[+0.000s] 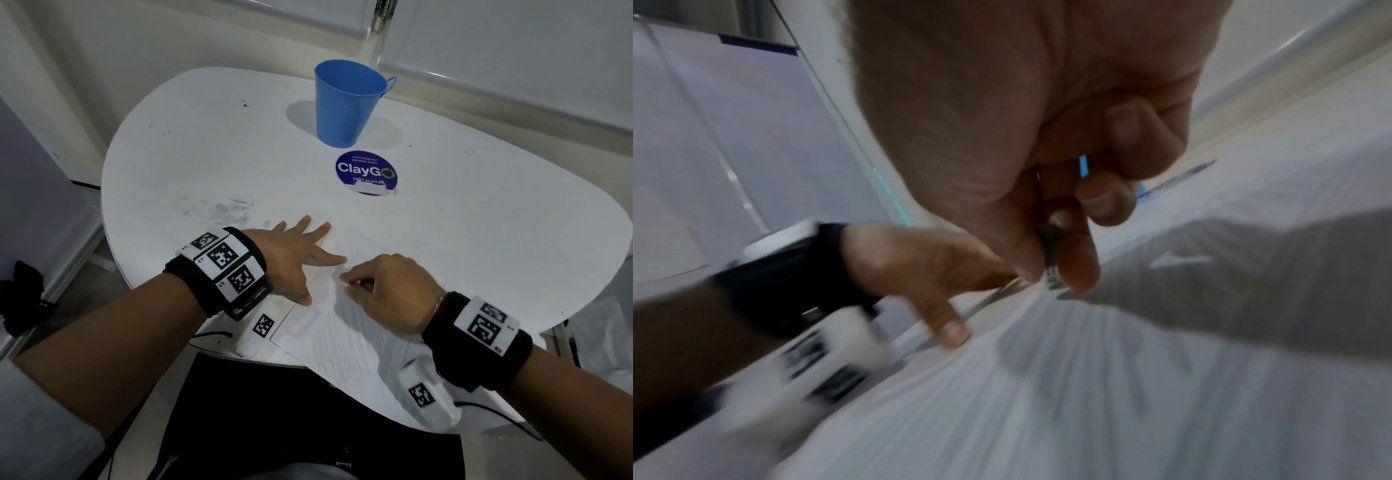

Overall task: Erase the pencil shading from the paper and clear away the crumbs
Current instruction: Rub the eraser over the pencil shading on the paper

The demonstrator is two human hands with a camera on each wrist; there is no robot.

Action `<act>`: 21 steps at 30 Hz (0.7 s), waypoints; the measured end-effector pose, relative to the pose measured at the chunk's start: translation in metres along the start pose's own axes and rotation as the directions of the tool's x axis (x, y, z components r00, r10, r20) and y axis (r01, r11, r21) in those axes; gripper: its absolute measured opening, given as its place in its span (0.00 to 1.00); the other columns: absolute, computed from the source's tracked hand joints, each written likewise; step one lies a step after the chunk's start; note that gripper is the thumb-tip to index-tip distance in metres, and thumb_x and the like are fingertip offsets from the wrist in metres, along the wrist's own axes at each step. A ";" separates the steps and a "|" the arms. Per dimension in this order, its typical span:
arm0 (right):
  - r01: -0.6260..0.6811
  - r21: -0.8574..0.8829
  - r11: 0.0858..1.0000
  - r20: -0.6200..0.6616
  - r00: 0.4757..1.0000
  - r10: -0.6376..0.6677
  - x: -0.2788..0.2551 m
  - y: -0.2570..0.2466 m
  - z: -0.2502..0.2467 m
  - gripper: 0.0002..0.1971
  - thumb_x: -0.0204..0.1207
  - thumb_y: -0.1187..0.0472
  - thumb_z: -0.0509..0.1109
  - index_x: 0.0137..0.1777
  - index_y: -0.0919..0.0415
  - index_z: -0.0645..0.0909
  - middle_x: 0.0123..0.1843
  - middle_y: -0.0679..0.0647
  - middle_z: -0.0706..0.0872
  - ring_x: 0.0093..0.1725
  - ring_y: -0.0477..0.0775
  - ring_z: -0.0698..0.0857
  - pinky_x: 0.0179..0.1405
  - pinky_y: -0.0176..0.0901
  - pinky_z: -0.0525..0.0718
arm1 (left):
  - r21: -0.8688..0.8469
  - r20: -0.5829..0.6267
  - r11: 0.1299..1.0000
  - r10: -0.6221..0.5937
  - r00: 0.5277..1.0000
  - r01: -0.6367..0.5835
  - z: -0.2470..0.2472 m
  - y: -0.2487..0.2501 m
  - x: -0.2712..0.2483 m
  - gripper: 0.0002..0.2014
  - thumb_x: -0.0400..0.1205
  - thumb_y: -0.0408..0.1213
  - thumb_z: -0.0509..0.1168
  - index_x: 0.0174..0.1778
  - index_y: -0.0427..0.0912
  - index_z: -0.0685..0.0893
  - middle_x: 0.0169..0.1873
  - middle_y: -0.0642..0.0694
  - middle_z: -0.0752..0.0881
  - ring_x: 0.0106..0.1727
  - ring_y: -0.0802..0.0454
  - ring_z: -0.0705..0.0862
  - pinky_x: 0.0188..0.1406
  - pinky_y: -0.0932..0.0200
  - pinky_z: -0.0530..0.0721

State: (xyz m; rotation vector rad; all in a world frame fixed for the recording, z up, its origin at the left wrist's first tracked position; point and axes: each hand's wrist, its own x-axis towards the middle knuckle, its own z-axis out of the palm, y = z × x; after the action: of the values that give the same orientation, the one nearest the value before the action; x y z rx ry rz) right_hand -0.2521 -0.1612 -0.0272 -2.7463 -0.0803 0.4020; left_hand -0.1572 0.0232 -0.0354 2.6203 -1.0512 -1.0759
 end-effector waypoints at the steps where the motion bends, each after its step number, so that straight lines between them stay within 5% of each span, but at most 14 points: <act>1: 0.039 0.012 0.999 0.044 0.998 -0.039 -0.004 -0.003 0.001 0.12 0.82 0.53 0.67 0.60 0.43 0.88 0.51 0.40 0.92 0.50 0.46 0.88 0.54 0.42 0.83 | -0.002 -0.004 1.000 -0.002 1.000 0.002 0.000 0.000 0.000 0.44 0.81 0.47 0.73 0.84 0.76 0.52 0.86 0.61 0.30 0.84 0.58 0.24 0.85 0.49 0.30; 3: 0.068 0.007 0.998 0.064 0.996 -0.068 -0.002 -0.005 -0.002 0.11 0.82 0.54 0.67 0.59 0.42 0.89 0.52 0.39 0.92 0.50 0.46 0.88 0.54 0.42 0.83 | 0.006 -0.010 1.000 -0.003 1.000 0.003 0.000 -0.001 0.000 0.45 0.80 0.47 0.73 0.84 0.76 0.52 0.86 0.61 0.30 0.84 0.58 0.24 0.85 0.49 0.30; 7: -0.016 -0.031 0.999 -0.089 0.996 0.013 0.011 0.005 -0.008 0.11 0.83 0.52 0.67 0.59 0.41 0.88 0.52 0.41 0.91 0.50 0.49 0.88 0.50 0.43 0.83 | 0.024 -0.002 1.000 0.000 1.000 0.000 0.000 0.000 0.001 0.45 0.81 0.47 0.73 0.84 0.77 0.50 0.86 0.60 0.30 0.84 0.57 0.24 0.84 0.49 0.30; 11: 0.083 0.014 0.996 0.045 0.996 -0.083 -0.002 -0.006 0.006 0.11 0.82 0.53 0.67 0.59 0.40 0.88 0.49 0.39 0.92 0.46 0.46 0.88 0.51 0.43 0.84 | 0.006 -0.003 1.000 -0.004 1.000 0.004 0.000 -0.001 0.001 0.45 0.80 0.46 0.73 0.84 0.76 0.52 0.86 0.60 0.30 0.84 0.57 0.24 0.86 0.47 0.31; 15: -0.014 -0.026 1.000 -0.107 0.994 0.012 0.011 0.002 -0.002 0.11 0.83 0.50 0.66 0.58 0.38 0.89 0.53 0.39 0.91 0.49 0.48 0.87 0.48 0.41 0.82 | 0.023 0.000 1.000 -0.010 1.000 0.010 0.000 0.000 0.001 0.45 0.81 0.46 0.73 0.84 0.76 0.50 0.86 0.61 0.30 0.84 0.57 0.24 0.85 0.48 0.30; 21: 0.041 -0.049 0.998 0.007 0.999 -0.041 0.001 -0.006 0.001 0.11 0.82 0.53 0.67 0.57 0.39 0.89 0.51 0.39 0.92 0.50 0.48 0.88 0.52 0.44 0.84 | 0.009 -0.008 1.000 -0.005 1.000 0.005 0.001 -0.003 0.002 0.45 0.80 0.46 0.73 0.84 0.77 0.52 0.86 0.61 0.30 0.84 0.57 0.24 0.86 0.45 0.31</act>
State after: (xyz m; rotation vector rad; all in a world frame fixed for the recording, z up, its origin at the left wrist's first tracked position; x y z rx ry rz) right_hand -0.2516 -0.1556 -0.0265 -2.7867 -0.1495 0.4024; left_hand -0.1552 0.0238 -0.0385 2.6332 -1.0515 -1.0634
